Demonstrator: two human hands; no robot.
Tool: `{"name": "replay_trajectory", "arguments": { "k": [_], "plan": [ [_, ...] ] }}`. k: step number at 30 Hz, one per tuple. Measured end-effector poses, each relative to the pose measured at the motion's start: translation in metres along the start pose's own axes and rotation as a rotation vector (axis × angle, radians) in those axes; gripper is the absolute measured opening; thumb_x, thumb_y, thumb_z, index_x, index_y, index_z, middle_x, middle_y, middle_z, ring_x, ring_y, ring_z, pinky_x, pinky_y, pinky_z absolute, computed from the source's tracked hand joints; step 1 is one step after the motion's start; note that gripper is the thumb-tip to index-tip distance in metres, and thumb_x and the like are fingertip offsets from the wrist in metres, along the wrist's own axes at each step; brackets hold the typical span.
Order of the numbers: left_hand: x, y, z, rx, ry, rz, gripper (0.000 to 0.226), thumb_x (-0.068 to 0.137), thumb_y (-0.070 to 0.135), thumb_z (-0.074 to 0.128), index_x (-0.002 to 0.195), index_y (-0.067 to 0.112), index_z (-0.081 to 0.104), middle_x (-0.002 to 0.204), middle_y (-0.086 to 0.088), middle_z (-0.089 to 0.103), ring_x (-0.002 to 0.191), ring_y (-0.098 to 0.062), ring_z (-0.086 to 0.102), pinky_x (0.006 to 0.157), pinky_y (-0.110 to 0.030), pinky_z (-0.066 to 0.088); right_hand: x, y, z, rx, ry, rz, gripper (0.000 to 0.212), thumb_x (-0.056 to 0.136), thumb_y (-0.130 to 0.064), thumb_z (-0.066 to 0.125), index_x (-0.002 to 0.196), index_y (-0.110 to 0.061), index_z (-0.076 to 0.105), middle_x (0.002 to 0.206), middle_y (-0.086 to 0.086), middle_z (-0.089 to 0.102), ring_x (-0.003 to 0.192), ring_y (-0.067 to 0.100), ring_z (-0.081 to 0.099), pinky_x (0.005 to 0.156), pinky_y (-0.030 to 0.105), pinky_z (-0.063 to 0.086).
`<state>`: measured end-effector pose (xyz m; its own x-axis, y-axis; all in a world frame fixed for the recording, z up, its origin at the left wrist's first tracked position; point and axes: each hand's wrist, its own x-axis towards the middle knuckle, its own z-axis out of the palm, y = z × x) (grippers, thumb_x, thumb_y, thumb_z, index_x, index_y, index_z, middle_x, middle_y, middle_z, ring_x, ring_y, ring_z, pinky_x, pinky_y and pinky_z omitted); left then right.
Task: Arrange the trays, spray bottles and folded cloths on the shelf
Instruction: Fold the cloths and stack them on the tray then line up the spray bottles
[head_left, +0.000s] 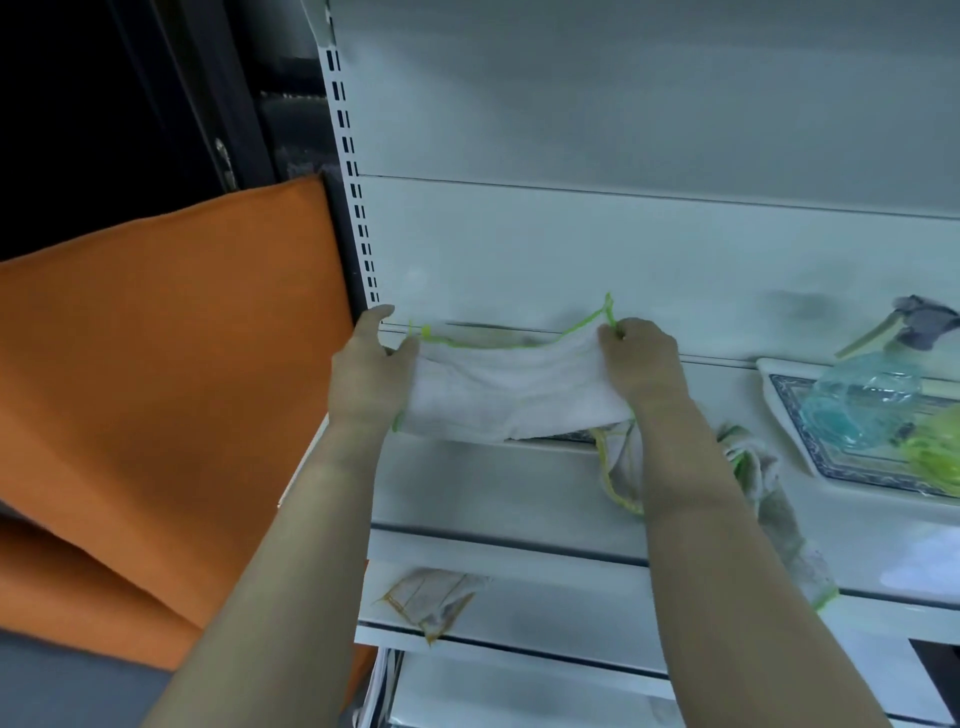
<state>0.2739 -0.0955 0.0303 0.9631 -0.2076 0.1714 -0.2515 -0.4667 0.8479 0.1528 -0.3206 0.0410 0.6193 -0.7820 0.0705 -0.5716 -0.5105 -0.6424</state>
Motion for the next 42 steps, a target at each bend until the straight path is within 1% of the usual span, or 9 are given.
{"name": "replay_trajectory", "arguments": {
  "k": [6, 11, 13, 19, 22, 28, 33, 37, 42],
  "plan": [
    [-0.015, -0.027, 0.002, 0.194, -0.067, -0.004, 0.038, 0.085, 0.035, 0.059, 0.123, 0.034, 0.059, 0.106, 0.006, 0.065, 0.093, -0.021, 0.061, 0.082, -0.035, 0.051, -0.027, 0.008, -0.023, -0.014, 0.042, -0.001, 0.028, 0.089, -0.025, 0.058, 0.111, -0.009, 0.066, 0.11, 0.013, 0.065, 0.11, 0.029, 0.056, 0.086, 0.032, 0.043],
    [-0.036, -0.037, 0.011, 0.469, -0.078, -0.022, 0.05, 0.094, 0.053, 0.039, 0.141, 0.036, 0.038, 0.112, -0.005, 0.063, 0.107, -0.032, 0.057, 0.086, -0.04, 0.028, -0.072, -0.001, -0.023, 0.19, -0.319, 0.138, 0.018, 0.095, -0.022, 0.044, 0.096, -0.011, 0.059, 0.066, 0.015, 0.063, 0.042, 0.012, 0.061, 0.038, 0.013, 0.04],
    [-0.039, -0.039, 0.011, 0.477, -0.09, -0.009, 0.05, 0.096, 0.049, 0.038, 0.143, 0.037, 0.034, 0.106, -0.006, 0.067, 0.104, -0.032, 0.059, 0.082, -0.039, 0.024, -0.081, -0.002, -0.012, 0.278, -0.387, 0.192, 0.017, 0.095, -0.018, 0.04, 0.093, -0.011, 0.055, 0.068, 0.018, 0.061, 0.039, 0.02, 0.062, 0.037, 0.015, 0.039],
    [-0.048, -0.046, 0.005, 0.332, -0.016, -0.018, 0.035, 0.097, 0.041, 0.045, 0.129, 0.029, 0.053, 0.102, 0.007, 0.068, 0.087, -0.018, 0.048, 0.083, -0.034, 0.026, -0.082, 0.001, 0.006, 0.193, -0.192, 0.061, 0.027, 0.093, -0.014, 0.04, 0.095, 0.0, 0.063, 0.077, 0.022, 0.064, 0.056, 0.027, 0.071, 0.052, 0.029, 0.051],
    [-0.053, -0.046, 0.002, 0.251, -0.044, -0.046, 0.034, 0.098, 0.037, 0.046, 0.131, 0.028, 0.051, 0.084, 0.017, 0.057, 0.084, -0.02, 0.051, 0.085, -0.032, 0.023, -0.081, -0.006, 0.022, 0.062, 0.081, -0.09, 0.024, 0.091, -0.009, 0.046, 0.098, 0.002, 0.066, 0.094, 0.022, 0.068, 0.084, 0.034, 0.067, 0.077, 0.036, 0.047],
    [-0.06, -0.047, 0.003, 0.187, -0.071, -0.001, 0.035, 0.094, 0.026, 0.052, 0.129, 0.031, 0.052, 0.076, 0.016, 0.059, 0.081, -0.022, 0.06, 0.095, -0.041, 0.04, -0.086, -0.044, 0.041, 0.189, 0.326, -0.354, 0.038, 0.087, 0.006, 0.047, 0.115, -0.015, 0.063, 0.105, 0.009, 0.063, 0.09, 0.028, 0.06, 0.068, 0.026, 0.034],
    [-0.059, -0.05, -0.002, 0.064, -0.073, -0.051, 0.014, 0.093, 0.026, 0.042, 0.091, 0.026, 0.056, 0.072, 0.005, 0.061, 0.074, -0.024, 0.055, 0.083, -0.044, 0.043, -0.108, -0.064, 0.066, 0.18, -0.12, -0.566, 0.069, 0.088, -0.002, 0.048, 0.142, -0.043, 0.032, 0.104, -0.007, 0.061, 0.108, 0.018, 0.06, 0.092, 0.029, 0.047],
    [-0.06, -0.043, -0.009, -0.048, -0.072, -0.119, 0.038, 0.102, 0.031, 0.026, 0.088, 0.019, 0.059, 0.084, -0.002, 0.059, 0.09, -0.033, 0.052, 0.092, -0.043, 0.038, -0.109, -0.05, 0.092, -0.045, -0.195, -0.625, 0.038, 0.082, -0.009, 0.06, 0.117, -0.021, 0.068, 0.109, 0.004, 0.068, 0.102, 0.025, 0.065, 0.088, 0.037, 0.051],
    [-0.056, -0.048, -0.005, 0.069, -0.088, -0.076, 0.035, 0.095, 0.046, 0.04, 0.076, 0.018, 0.051, 0.063, 0.002, 0.055, 0.071, -0.025, 0.052, 0.084, -0.044, 0.041, -0.11, -0.049, 0.092, 0.056, -0.203, -0.588, 0.023, 0.078, -0.014, 0.064, 0.098, -0.014, 0.076, 0.105, 0.0, 0.066, 0.095, 0.015, 0.065, 0.09, 0.026, 0.049]
  ]
}}
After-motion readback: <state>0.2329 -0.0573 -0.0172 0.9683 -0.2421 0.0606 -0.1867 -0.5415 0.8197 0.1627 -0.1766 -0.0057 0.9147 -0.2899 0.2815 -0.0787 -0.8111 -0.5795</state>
